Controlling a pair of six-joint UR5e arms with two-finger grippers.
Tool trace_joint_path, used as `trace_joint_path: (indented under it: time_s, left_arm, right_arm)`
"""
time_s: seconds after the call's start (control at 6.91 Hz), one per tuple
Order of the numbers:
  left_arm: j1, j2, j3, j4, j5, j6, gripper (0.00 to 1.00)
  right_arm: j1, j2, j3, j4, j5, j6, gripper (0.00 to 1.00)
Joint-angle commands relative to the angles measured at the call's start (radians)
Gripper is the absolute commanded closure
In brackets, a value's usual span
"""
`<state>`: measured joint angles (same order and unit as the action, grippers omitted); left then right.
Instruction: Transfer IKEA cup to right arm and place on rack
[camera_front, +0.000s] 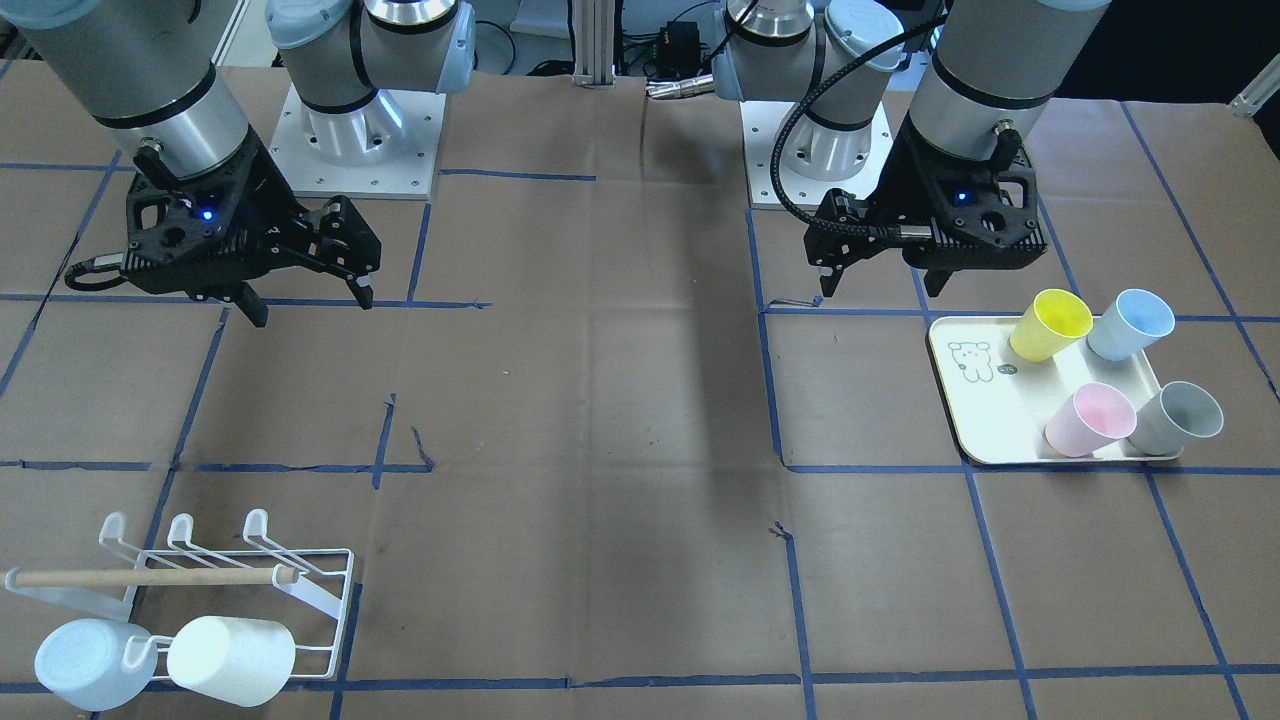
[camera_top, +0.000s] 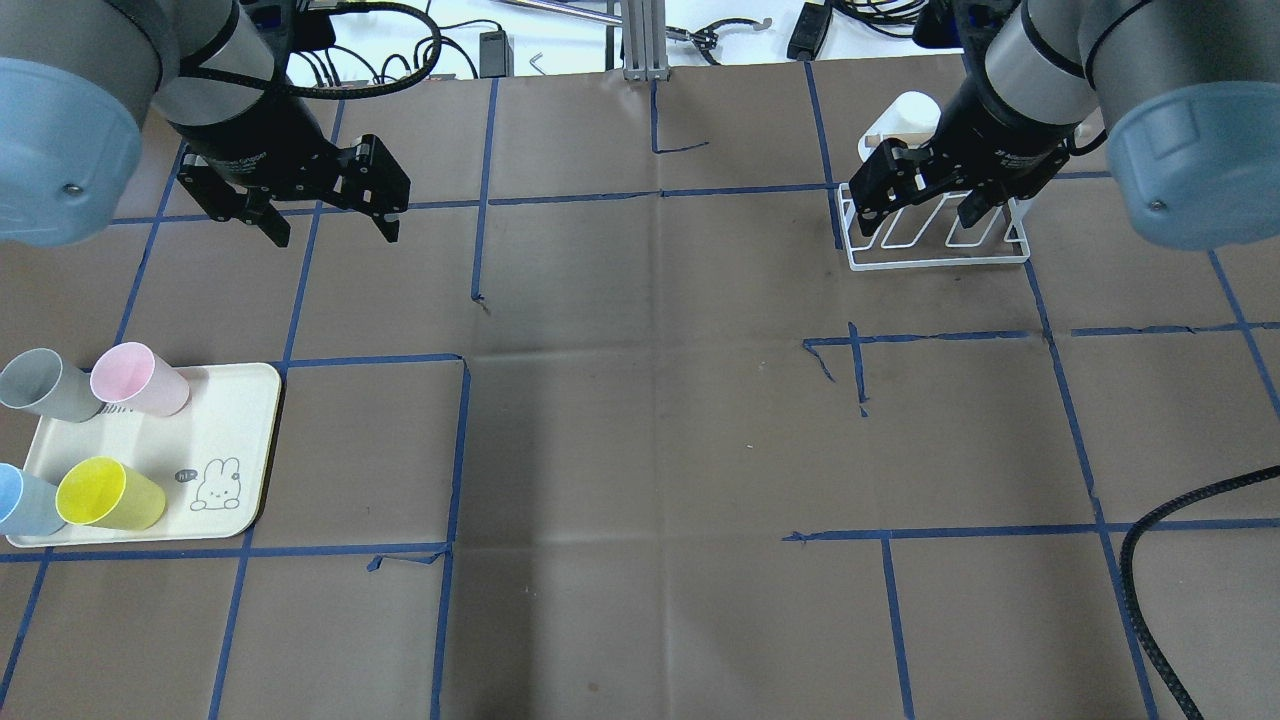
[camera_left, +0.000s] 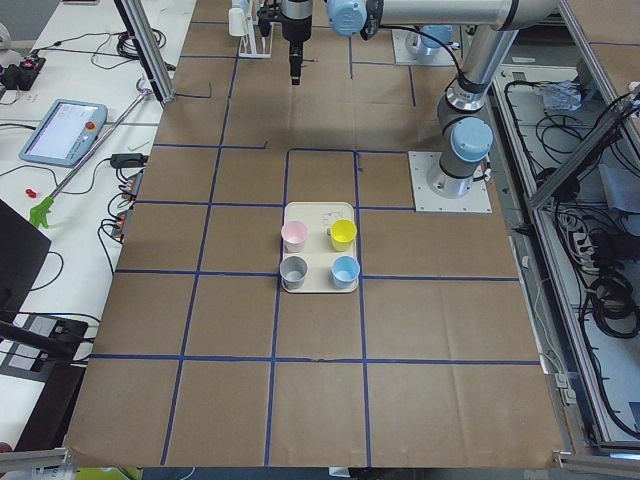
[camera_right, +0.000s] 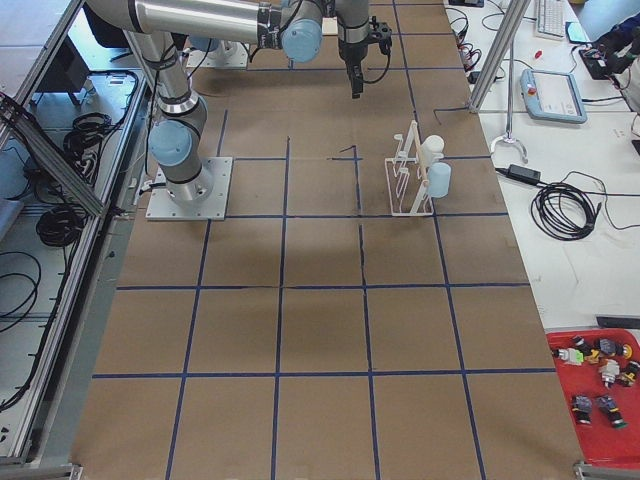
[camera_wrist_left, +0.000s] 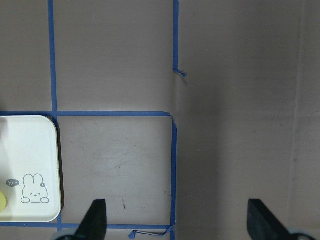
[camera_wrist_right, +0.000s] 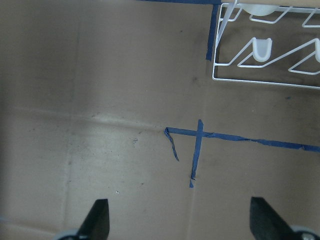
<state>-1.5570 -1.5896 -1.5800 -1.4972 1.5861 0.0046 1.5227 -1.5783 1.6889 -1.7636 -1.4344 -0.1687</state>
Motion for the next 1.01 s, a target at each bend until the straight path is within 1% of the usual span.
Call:
trace_joint_path:
  time_s: [0.0, 0.14, 0.43, 0.58, 0.87]
  left_arm:
    - [0.000, 0.000, 0.000, 0.000, 0.000, 0.000, 0.00]
    - [0.000, 0.000, 0.000, 0.000, 0.000, 0.000, 0.00]
    - [0.000, 0.000, 0.000, 0.000, 0.000, 0.000, 0.00]
    - [0.000, 0.000, 0.000, 0.000, 0.000, 0.000, 0.00]
    - [0.000, 0.000, 0.000, 0.000, 0.000, 0.000, 0.00]
  right_arm:
    - [0.017, -0.040, 0.000, 0.067, -0.040, 0.011, 0.00]
    - [0.071, -0.046, 0.000, 0.093, -0.102, 0.077, 0.00]
    - [0.071, -0.046, 0.000, 0.093, -0.103, 0.078, 0.00]
    - [0.085, -0.049, 0.003, 0.098, -0.141, 0.148, 0.00]
    - [0.108, -0.049, 0.000, 0.101, -0.139, 0.167, 0.00]
